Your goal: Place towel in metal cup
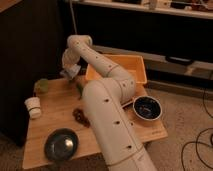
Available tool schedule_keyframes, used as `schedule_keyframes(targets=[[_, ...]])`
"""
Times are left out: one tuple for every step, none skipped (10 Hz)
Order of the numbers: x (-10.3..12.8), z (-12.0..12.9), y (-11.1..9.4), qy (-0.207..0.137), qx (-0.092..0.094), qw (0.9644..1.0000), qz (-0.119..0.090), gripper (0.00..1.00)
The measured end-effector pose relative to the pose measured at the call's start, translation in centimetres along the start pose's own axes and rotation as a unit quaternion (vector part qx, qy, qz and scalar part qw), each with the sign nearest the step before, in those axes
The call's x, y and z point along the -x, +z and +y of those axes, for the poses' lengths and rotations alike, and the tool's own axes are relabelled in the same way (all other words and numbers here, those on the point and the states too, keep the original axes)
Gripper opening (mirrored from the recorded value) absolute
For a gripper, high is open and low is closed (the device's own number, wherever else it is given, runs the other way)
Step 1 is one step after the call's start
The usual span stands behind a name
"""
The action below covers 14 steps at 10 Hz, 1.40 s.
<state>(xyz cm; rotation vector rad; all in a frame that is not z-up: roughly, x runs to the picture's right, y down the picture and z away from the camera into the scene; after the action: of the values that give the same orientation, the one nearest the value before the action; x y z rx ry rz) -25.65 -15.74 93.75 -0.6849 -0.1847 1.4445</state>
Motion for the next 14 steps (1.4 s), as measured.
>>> schedule_keyframes(targets=[[-0.1,-0.1,0.5,-0.004,-0.01,0.9999,0.005,0.0],[-0.1,-0.6,0.9,-0.003,-0.024,0.9997,0.006,0.0],[-0.2,-1.2,1.2,0.002,-0.036,0.9993,0.002,0.0],[-0.4,-1.6,1.5,0.007,-0.043,0.999,-0.005,0.0],[-0.5,-2.0,1.7,0.012,-0.048,0.9986,-0.016,0.0],[-0.3,-2.1,1.6,0.012,-0.05,0.9982,-0.031,0.0],[-0.3,-2.2,1.6,0.01,-0.051,0.9978,-0.041,0.0],[0.1,-2.4,1.6,0.01,-0.051,0.9977,-0.043,0.0],[0.4,-2.3,1.5,0.007,-0.049,0.9979,-0.042,0.0],[0.7,-2.3,1.6,0.003,-0.047,0.9982,-0.038,0.0],[1.1,-2.2,1.7,-0.003,-0.045,0.9985,-0.032,0.0],[1.1,-2.2,1.8,-0.007,-0.045,0.9986,-0.027,0.0],[1.0,-2.2,2.0,-0.01,-0.046,0.9987,-0.021,0.0],[0.7,-2.3,2.4,-0.013,-0.047,0.9987,-0.013,0.0]])
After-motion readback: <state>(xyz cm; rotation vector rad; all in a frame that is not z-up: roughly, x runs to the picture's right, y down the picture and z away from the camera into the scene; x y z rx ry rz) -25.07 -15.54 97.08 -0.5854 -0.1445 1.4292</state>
